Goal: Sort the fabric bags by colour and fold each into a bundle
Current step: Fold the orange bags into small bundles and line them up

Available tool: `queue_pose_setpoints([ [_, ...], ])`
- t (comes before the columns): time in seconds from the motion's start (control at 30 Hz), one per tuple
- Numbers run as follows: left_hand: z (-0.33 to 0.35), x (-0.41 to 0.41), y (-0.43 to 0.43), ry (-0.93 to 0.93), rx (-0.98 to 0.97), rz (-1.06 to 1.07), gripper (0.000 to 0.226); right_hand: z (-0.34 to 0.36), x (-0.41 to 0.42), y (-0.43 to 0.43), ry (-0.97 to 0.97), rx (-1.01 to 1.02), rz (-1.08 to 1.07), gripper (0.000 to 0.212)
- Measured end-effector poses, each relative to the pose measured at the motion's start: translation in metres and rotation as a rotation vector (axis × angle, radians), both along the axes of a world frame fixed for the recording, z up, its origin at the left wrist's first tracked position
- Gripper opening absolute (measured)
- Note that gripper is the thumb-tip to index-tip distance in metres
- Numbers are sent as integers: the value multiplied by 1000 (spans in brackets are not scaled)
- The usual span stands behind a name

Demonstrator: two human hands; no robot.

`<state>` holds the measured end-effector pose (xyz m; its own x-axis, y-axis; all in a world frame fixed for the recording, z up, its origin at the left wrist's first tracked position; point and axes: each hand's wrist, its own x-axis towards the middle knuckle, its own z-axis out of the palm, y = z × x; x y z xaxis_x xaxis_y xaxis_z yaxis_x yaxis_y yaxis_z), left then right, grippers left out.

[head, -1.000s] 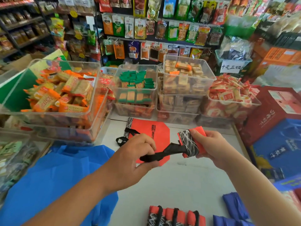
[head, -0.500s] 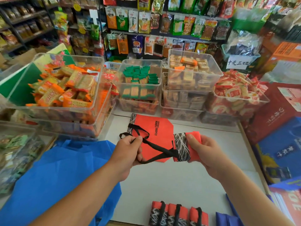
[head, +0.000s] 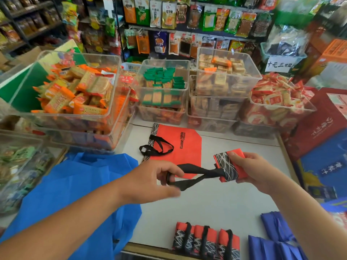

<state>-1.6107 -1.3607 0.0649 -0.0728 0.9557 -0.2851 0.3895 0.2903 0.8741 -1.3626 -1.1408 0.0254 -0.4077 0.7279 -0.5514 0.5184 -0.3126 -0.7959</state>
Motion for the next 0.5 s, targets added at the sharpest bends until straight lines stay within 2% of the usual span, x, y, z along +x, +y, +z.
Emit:
queue_pose_setpoints([
  [0.07, 0, -6, -3, 109, 36, -129, 43, 3, -1, 3, -16, -22, 40, 37],
  [0.17, 3, -12, 1, 413, 339, -246, 17, 7, -8, 3, -43, -25, 90, 35],
  [0.2, 6, -13, 3, 485, 416, -268, 15, 8, -12, 3, -46, -31, 101, 34],
  [0.3, 17, -16, 7, 690, 532, -302, 36, 11, -19, 1, -49, -65, 99, 32],
  [0.37, 23, -18, 6, 786, 504, -388, 36, 9, -20, 1, -49, -74, 94, 33],
  [0.4, 25, -19, 5, 754, 427, -416, 34, 8, -20, 1, -46, -77, 93, 34],
  [0.43, 27, -19, 2, 643, 331, -405, 31, 7, -21, 1, -47, -76, 92, 34],
  [0.5, 29, -15, -4, 278, 232, -266, 19, 5, -22, -1, -52, -86, 94, 34],
])
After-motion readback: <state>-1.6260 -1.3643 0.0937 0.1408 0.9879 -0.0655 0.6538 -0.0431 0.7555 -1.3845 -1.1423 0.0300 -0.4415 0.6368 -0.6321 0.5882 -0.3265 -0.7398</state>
